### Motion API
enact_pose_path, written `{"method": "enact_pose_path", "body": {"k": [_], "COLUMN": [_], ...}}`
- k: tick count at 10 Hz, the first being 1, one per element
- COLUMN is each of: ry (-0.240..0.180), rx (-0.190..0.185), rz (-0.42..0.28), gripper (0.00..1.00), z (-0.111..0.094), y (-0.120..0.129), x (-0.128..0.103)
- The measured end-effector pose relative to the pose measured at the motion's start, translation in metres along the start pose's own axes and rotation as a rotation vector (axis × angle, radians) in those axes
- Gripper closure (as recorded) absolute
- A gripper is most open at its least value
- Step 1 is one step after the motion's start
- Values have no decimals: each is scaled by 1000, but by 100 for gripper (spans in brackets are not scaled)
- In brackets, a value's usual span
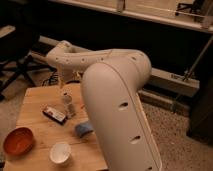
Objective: Place the eraser in the ceramic cup
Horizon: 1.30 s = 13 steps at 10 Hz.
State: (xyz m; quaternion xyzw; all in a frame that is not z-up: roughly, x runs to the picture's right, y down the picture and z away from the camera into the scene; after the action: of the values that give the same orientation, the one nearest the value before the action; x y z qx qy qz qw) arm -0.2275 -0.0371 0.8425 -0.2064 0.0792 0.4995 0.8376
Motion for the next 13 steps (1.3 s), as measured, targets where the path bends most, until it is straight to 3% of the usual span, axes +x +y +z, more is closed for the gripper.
{"method": "enact_pose_path", "body": {"k": [1,5,8,11,13], "ry": [39,145,215,249,249], "rx": [-26,-73,-91,-125,-152], "rz": [-71,-265,-361,-430,-471], "gripper": [26,26,26,26,26], "z": [11,59,96,112,112], "y": [30,91,116,135,148], "x": [2,14,34,52,58]}}
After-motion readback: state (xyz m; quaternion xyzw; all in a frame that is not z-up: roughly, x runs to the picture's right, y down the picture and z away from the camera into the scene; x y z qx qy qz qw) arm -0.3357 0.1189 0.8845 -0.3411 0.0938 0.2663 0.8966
